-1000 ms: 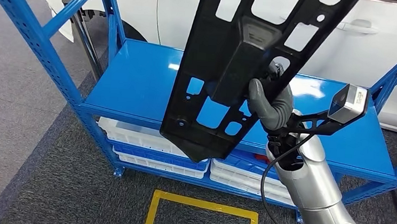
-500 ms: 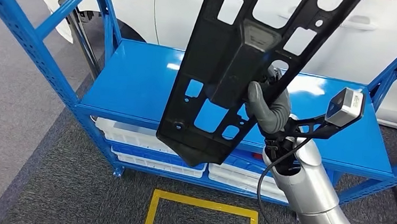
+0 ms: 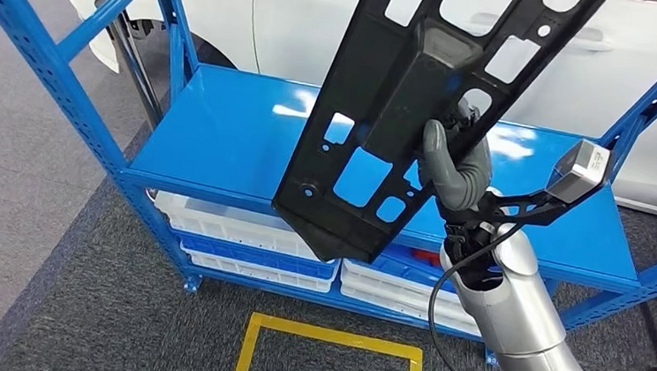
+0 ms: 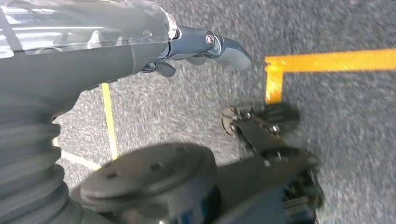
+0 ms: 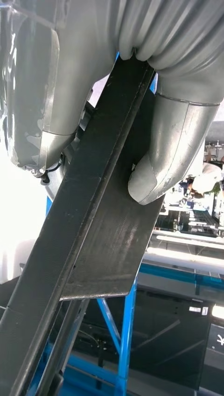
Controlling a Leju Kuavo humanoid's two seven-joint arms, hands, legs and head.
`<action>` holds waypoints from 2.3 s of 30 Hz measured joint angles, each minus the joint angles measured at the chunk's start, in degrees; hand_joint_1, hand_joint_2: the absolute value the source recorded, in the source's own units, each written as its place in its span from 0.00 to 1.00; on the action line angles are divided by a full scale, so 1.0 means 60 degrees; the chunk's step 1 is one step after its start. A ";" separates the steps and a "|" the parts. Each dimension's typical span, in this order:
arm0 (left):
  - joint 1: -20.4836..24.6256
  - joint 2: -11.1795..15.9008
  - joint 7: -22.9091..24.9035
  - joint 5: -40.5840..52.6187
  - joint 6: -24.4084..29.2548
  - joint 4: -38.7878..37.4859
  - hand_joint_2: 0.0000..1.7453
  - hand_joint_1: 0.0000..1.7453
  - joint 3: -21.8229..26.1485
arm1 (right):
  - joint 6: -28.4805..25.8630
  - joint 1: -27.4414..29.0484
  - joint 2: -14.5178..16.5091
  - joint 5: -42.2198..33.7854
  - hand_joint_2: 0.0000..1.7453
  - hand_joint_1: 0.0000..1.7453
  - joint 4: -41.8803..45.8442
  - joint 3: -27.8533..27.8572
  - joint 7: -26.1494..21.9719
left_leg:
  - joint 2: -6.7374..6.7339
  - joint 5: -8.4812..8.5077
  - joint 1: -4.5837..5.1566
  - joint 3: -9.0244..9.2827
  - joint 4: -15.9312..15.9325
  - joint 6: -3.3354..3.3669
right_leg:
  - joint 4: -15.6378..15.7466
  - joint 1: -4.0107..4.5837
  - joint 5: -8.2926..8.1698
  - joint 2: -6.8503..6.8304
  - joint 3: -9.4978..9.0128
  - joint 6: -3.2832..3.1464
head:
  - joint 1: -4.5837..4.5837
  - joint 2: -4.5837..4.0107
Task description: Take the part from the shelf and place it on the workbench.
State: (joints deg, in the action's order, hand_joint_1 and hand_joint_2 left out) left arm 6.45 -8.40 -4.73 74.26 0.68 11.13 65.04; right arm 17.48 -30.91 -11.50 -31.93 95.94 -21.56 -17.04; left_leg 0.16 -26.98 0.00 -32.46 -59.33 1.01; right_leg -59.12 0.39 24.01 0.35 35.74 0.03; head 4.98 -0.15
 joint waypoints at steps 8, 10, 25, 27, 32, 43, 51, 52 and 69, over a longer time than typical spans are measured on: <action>0.0015 -0.0057 0.0012 0.0137 -0.0077 0.0000 1.00 0.00 -0.0010 | -0.0407 0.0217 0.0058 0.0032 1.00 1.00 -0.0011 0.0093 -0.0001 | -0.0095 0.0647 -0.0060 -0.0590 0.0183 0.0187 | -0.2586 -0.0176 0.1742 -0.0003 0.0757 0.0398 | 0.0000 0.0000; 0.0017 -0.0062 0.0026 0.0151 -0.0101 0.0000 1.00 0.00 -0.0015 | -0.0434 0.0318 0.0058 0.0031 1.00 1.00 0.0006 0.0130 -0.0025 | -0.0097 0.0806 -0.0075 -0.0806 0.0163 0.0132 | -0.1894 -0.0231 0.1321 -0.0007 0.0146 0.0441 | 0.0000 0.0000; 0.0022 -0.0065 0.0005 0.0168 -0.0147 0.0000 1.00 0.00 -0.0034 | -0.0273 0.0596 0.0055 -0.0019 1.00 1.00 0.0199 0.0521 -0.0203 | -0.0056 -0.0463 -0.0109 -0.1214 -0.2568 -0.0224 | 0.0305 -0.0017 -0.0160 0.0007 0.0018 -0.0232 | 0.0000 0.0000; 0.0045 -0.0063 0.0004 0.0171 -0.0147 0.0000 1.00 0.00 -0.0042 | -0.0273 0.0620 0.0054 -0.0019 1.00 1.00 0.0208 0.0570 -0.0208 | -0.0056 -0.0215 -0.0055 -0.0147 -0.1335 -0.0099 | 0.0262 0.0029 -0.0366 0.0018 0.0290 -0.0200 | 0.0000 0.0000; 0.0139 -0.0059 -0.0006 0.0192 -0.0149 -0.0001 1.00 0.00 -0.0061 | -0.0266 0.0656 0.0056 -0.0024 1.00 1.00 0.0270 0.0689 -0.0228 | -0.0074 -0.0432 0.0062 0.0856 0.0451 0.0039 | 0.0242 0.0004 -0.0804 -0.0002 0.0600 0.0025 | 0.0000 0.0000; 0.0082 -0.0064 -0.0013 0.0106 -0.0140 -0.0004 1.00 0.00 -0.0056 | -0.0172 0.0823 0.0074 0.0018 1.00 1.00 0.0280 0.0807 -0.0196 | -0.0169 0.0733 -0.0028 -0.0688 0.0216 0.0004 | -0.0738 -0.0245 0.0557 0.0013 -0.0507 0.0372 | 0.0003 0.0000; 0.0024 -0.0071 -0.0200 0.0079 -0.0006 -0.0004 1.00 0.00 -0.0051 | -0.0109 0.0814 0.0059 0.0222 1.00 1.00 0.0279 0.0845 -0.0098 | -0.0113 -0.0227 -0.0088 -0.1363 -0.1101 -0.0343 | 0.0240 -0.0163 0.0425 0.0050 -0.0628 -0.0236 | 0.0001 0.0000; 0.0022 -0.0072 -0.0212 0.0077 0.0000 -0.0004 1.00 0.00 -0.0050 | -0.0099 0.0818 0.0053 0.0224 1.00 1.00 0.0278 0.0852 -0.0070 | -0.0113 -0.0597 -0.0091 -0.1535 -0.1747 -0.0349 | 0.0238 -0.0142 0.0335 0.0073 -0.0524 -0.0259 | 0.0001 0.0000; -0.0066 -0.0069 -0.0242 0.0107 0.0037 0.0000 1.00 0.00 -0.0051 | 0.0038 0.1333 0.0105 0.0173 1.00 1.00 0.0327 0.1163 0.0094 | -0.0339 0.0044 -0.0004 0.0516 0.0620 0.0146 | -0.2320 -0.0189 0.0877 0.0063 0.1327 0.0336 | 0.0000 0.0000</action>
State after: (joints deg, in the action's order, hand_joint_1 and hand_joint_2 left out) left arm 6.05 -8.81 -6.18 74.90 0.90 11.13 64.73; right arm 17.71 -22.91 -10.87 -30.89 97.90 -14.58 -16.48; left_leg -1.87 -26.72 -0.02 -29.36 -55.61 1.89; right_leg -73.04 -0.74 29.28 0.73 43.69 2.05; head 4.98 -0.15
